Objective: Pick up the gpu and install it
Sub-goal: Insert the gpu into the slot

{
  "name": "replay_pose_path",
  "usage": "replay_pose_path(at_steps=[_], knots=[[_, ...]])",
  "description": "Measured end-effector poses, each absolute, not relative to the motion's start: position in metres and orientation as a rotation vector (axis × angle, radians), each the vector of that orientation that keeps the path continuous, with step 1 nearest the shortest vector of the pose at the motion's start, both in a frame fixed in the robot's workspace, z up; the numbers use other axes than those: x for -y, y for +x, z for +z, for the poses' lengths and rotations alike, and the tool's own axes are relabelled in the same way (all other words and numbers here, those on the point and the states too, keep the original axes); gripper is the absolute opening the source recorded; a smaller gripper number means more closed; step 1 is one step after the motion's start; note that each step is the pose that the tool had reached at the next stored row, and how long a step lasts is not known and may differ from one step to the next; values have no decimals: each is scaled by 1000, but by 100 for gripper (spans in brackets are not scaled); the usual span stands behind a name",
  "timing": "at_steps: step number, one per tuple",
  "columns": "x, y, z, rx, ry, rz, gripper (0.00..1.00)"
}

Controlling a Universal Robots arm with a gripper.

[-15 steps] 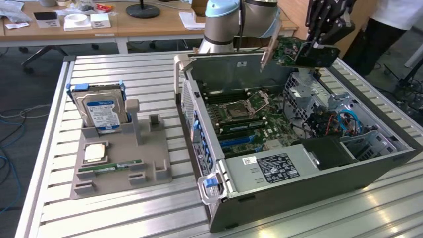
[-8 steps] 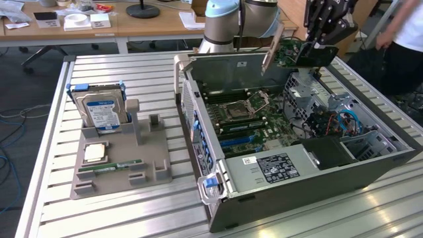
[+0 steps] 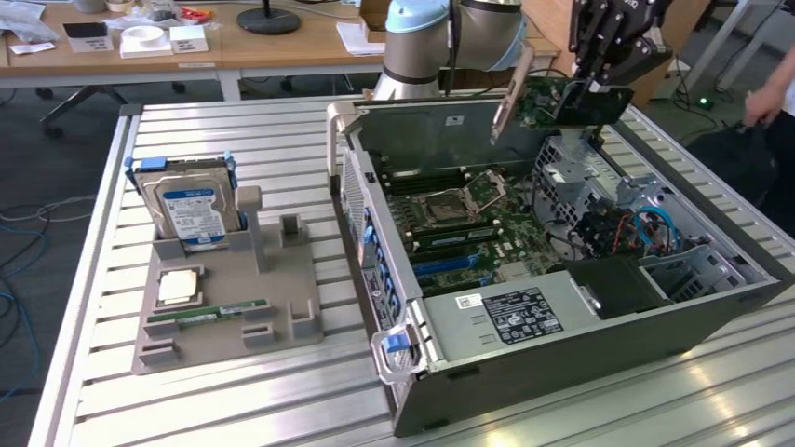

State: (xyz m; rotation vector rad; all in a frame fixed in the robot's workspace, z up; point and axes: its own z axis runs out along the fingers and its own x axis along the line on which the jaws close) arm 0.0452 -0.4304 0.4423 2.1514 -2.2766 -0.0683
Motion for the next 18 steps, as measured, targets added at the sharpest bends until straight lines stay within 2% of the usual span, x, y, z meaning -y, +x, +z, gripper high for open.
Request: replay_pose_path(at_steps=[13, 18], knots=[[430, 35, 434, 2289, 2168, -60, 26], [430, 30, 431, 2301, 2180, -76, 26]])
